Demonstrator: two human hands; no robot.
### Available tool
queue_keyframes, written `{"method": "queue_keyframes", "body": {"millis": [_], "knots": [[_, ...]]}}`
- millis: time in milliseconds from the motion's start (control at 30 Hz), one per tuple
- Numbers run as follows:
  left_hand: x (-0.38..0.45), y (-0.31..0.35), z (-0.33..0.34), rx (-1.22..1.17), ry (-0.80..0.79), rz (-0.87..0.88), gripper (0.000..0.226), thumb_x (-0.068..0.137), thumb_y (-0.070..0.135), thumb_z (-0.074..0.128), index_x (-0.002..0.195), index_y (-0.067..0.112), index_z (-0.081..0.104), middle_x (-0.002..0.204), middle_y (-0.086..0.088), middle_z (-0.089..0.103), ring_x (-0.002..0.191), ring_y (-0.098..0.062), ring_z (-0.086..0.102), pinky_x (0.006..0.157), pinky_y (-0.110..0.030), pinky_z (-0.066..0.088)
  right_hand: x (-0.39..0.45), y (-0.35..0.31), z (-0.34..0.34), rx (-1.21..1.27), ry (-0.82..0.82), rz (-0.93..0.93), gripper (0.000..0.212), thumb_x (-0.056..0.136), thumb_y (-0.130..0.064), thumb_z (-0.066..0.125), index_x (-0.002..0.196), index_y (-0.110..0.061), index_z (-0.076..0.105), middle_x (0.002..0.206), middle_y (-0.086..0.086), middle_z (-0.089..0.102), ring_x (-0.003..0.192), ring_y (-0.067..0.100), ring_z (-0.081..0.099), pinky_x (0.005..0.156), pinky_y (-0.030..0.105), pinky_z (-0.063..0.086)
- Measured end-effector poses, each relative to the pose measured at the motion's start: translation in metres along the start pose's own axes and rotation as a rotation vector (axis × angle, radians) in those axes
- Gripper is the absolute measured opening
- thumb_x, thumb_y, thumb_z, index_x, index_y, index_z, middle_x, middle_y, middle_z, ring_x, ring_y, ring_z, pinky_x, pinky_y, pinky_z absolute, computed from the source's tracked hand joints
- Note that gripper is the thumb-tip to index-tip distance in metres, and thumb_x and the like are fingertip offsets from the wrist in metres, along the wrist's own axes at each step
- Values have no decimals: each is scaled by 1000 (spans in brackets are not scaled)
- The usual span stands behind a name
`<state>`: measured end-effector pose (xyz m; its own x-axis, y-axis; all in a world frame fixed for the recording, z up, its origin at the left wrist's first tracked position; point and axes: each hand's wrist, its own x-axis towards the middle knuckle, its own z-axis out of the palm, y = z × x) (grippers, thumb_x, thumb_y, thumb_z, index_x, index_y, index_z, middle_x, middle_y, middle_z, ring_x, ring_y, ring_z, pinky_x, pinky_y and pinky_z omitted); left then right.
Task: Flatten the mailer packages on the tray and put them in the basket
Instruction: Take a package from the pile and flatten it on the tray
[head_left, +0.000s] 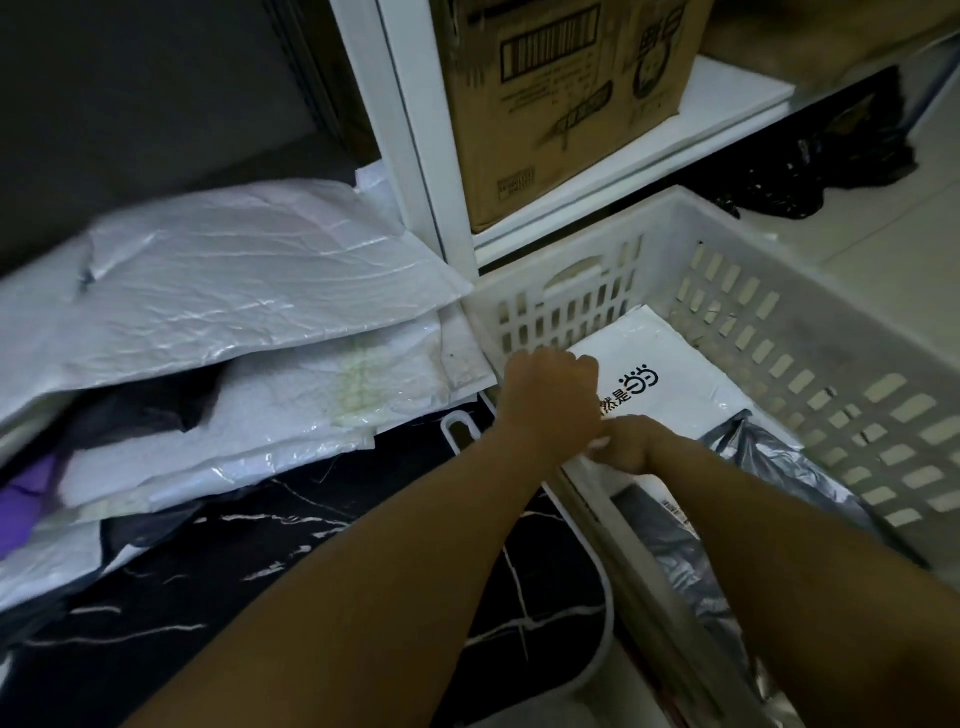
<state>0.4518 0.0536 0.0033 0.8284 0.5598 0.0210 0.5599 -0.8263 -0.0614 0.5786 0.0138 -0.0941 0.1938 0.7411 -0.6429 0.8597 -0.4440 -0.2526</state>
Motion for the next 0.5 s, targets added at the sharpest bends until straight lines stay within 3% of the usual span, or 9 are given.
{"method": "queue_keyframes", "body": {"millis": [100, 200, 267, 367, 500], "knots": [[-17, -14, -17, -92, 153, -25, 19, 86, 9, 46, 85, 7, 65, 77, -9, 64, 71, -26, 62, 68, -32, 39, -16, -8, -19, 35, 180, 46, 44, 100, -38, 44, 131, -9, 55, 137, 13, 54, 123, 29, 50, 100, 34, 38], [-35, -24, -46, -41, 55, -116, 21, 91, 17, 46, 103, 13, 62, 98, -5, 64, 90, -24, 58, 80, -31, 40, -35, -28, -41, 95, 345, 50, 38, 101, -32, 44, 126, -8, 58, 128, 13, 59, 115, 30, 55, 92, 34, 43], [-50, -36, -63, -9, 87, -159, 21, 91, 20, 47, 107, 16, 60, 104, -4, 64, 96, -23, 56, 82, -31, 39, -55, -53, -59, 95, 451, 15, 34, 100, -28, 44, 121, -8, 62, 122, 14, 63, 109, 31, 58, 88, 35, 45], [-75, -54, -85, 48, 125, -209, 19, 92, 23, 47, 103, 14, 61, 105, -6, 63, 98, -24, 56, 82, -32, 39, -73, -91, -74, 81, 573, -65, 27, 97, -23, 45, 105, -8, 66, 109, 15, 67, 98, 33, 60, 76, 32, 43], [-107, -84, -111, 69, 175, -322, 19, 91, 19, 45, 103, 13, 59, 104, -7, 63, 99, -27, 54, 76, -32, 35, -104, -152, -88, 13, 674, -213, 25, 96, -21, 44, 103, -12, 66, 106, 13, 66, 96, 32, 59, 69, 28, 39]]}}
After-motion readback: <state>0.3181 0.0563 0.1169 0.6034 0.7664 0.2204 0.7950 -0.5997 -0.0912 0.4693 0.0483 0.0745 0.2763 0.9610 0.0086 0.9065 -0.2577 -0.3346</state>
